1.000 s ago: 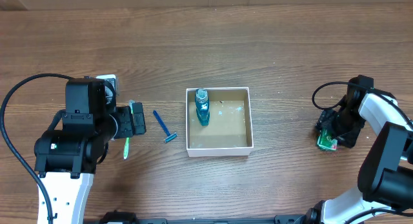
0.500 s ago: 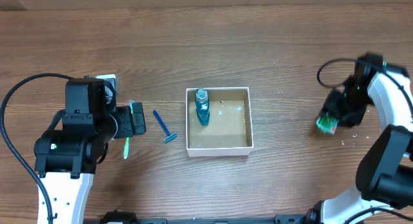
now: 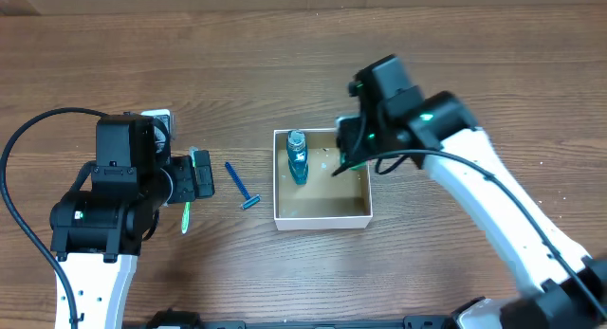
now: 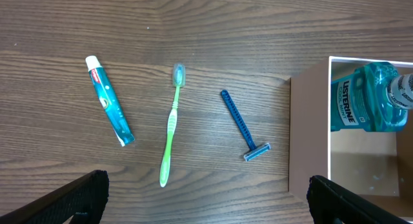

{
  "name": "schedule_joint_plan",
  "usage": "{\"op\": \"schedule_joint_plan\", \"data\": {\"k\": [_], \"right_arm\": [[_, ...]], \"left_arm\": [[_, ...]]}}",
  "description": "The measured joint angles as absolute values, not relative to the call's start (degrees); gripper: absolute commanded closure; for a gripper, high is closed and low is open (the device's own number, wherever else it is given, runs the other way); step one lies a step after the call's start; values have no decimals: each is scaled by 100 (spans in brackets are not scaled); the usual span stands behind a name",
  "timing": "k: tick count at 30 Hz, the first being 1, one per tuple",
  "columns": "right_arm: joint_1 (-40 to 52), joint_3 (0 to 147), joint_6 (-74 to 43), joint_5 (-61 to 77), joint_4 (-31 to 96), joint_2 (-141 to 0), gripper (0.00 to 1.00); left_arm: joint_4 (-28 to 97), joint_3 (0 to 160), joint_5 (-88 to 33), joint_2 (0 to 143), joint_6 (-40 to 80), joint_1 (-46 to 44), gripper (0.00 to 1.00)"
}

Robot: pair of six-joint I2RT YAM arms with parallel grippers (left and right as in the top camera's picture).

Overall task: Pack container
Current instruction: 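Place the soap bar in the box beside the bottle, open right gripper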

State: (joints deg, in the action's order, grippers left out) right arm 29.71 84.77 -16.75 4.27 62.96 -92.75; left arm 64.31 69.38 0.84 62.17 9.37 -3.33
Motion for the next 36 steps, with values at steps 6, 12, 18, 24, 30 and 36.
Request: {"op": "schedule_joint_plan", "data": {"k": [6, 12, 18, 24, 30, 36], "right_arm": [[3037, 8009, -1844, 364, 5673, -10245, 59], [3037, 7972, -1824, 381, 5251, -10667, 23], [3057, 8075, -1824, 381, 5476, -10667, 18], [3269, 8868, -1872, -585, 6117, -9703, 0], [2279, 9183, -2047, -934, 6589, -8007, 0], [-167, 8941, -1935, -331, 7216, -8049, 0]], "left_arm": [[6462, 6938, 84, 6217, 934, -333, 0], [6473, 6938, 84, 6217, 934, -333, 0], [6471, 6938, 84, 6217, 937, -333, 0], [6466, 6938, 84, 6217, 937, -333, 0], [6281, 6938, -261, 6219, 996, -342, 0], [6233, 6965, -451, 7190, 1527, -882, 0]]}}
